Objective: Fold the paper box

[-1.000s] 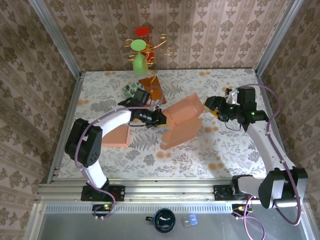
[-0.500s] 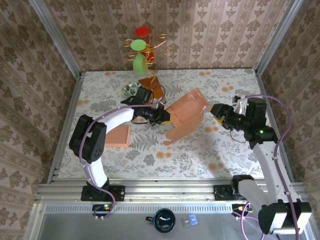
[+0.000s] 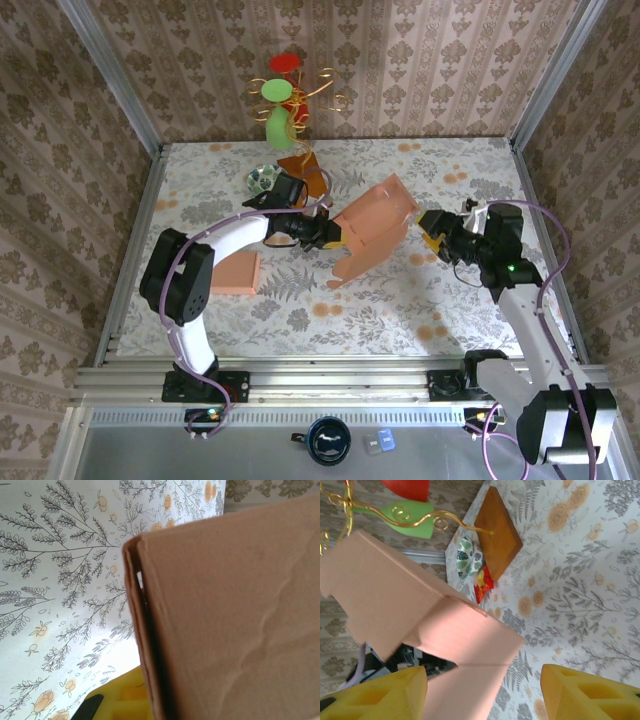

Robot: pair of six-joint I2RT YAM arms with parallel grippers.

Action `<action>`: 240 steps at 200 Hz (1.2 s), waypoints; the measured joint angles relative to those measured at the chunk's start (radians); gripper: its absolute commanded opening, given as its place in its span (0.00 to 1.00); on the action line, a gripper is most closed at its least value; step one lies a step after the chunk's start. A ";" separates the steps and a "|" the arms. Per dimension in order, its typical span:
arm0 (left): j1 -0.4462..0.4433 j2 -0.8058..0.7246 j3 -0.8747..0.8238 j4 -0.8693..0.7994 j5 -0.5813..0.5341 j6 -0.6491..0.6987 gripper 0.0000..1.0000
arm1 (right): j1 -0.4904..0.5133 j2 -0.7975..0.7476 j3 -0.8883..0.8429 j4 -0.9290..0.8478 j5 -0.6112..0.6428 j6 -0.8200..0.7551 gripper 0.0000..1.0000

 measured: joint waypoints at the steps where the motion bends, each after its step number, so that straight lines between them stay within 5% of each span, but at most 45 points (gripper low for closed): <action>1: 0.000 0.000 0.000 0.001 0.000 -0.002 0.00 | 0.000 0.003 0.000 0.005 0.000 0.003 0.63; 119: -0.007 0.000 -0.001 0.159 0.029 -0.148 0.00 | 0.040 0.116 -0.051 0.270 0.009 0.153 0.64; 240: -0.013 0.001 -0.005 0.175 0.034 -0.162 0.00 | 0.053 0.049 -0.030 0.195 0.032 0.113 0.68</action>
